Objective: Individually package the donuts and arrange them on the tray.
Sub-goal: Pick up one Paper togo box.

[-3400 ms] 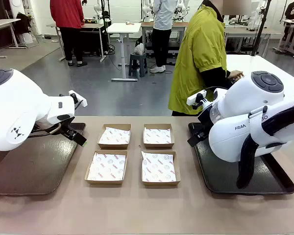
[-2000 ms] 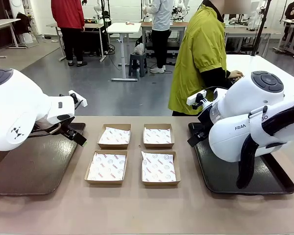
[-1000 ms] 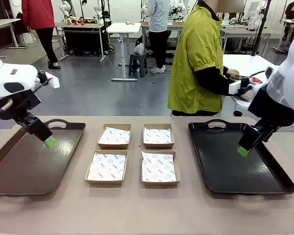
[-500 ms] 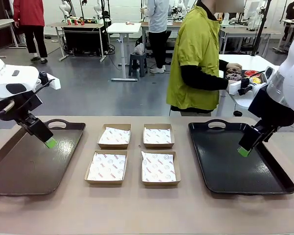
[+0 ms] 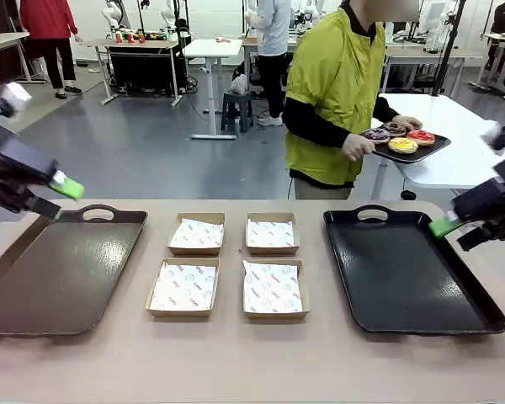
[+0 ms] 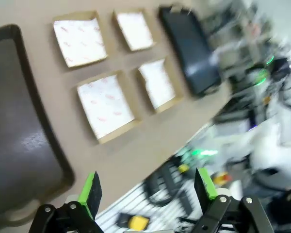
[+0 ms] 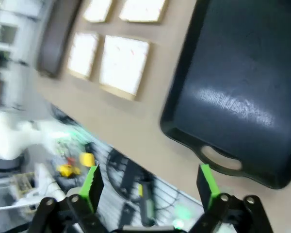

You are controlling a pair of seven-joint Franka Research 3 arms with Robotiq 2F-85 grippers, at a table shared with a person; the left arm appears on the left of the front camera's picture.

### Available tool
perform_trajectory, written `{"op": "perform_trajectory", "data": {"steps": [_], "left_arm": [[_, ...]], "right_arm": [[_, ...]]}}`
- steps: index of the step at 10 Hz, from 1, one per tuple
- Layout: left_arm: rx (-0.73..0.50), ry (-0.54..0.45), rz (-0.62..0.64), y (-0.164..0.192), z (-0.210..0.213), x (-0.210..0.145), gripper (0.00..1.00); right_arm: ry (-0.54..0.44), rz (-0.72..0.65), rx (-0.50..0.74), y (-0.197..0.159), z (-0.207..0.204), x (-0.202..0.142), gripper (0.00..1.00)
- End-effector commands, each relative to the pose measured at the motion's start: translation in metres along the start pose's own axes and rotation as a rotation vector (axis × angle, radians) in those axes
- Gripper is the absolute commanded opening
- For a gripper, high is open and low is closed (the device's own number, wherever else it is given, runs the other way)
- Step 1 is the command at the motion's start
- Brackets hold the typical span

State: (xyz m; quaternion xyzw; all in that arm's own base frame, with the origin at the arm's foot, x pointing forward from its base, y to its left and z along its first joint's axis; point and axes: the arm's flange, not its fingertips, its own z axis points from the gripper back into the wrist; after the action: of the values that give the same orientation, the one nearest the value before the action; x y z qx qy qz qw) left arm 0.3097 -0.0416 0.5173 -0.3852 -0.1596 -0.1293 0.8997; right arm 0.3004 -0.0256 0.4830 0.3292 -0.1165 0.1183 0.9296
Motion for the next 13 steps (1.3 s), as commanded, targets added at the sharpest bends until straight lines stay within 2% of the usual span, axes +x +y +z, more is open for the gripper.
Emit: {"op": "perform_trajectory", "data": {"steps": [1, 3, 4, 8, 11, 13], "left_arm": [[-0.273, -0.203, 0.249, 0.038, 0.021, -0.031, 1.0], [-0.427, -0.211, 0.35, 0.071, 0.037, -0.051, 1.0], [-0.461, -0.204, 0.4, 0.089, 0.04, -0.061, 1.0], [-0.552, -0.156, 0.529, 0.151, 0.052, -0.091, 1.0], [-0.551, -0.172, 0.527, 0.176, 0.072, -0.108, 1.0], [-0.493, -0.166, 0.519, 0.182, 0.083, -0.115, 1.0]], "right_arm": [[-0.2, -0.17, 0.418, -0.042, 0.025, -0.014, 1.0], [-0.197, -0.202, 0.601, -0.086, 0.042, -0.036, 1.0], [-0.204, -0.2, 0.643, -0.106, 0.049, -0.043, 1.0], [-0.132, -0.184, 0.613, -0.153, 0.059, -0.053, 1.0], [-0.137, -0.192, 0.613, -0.171, 0.07, -0.063, 1.0], [-0.15, -0.211, 0.613, -0.174, 0.072, -0.066, 1.0]]}}
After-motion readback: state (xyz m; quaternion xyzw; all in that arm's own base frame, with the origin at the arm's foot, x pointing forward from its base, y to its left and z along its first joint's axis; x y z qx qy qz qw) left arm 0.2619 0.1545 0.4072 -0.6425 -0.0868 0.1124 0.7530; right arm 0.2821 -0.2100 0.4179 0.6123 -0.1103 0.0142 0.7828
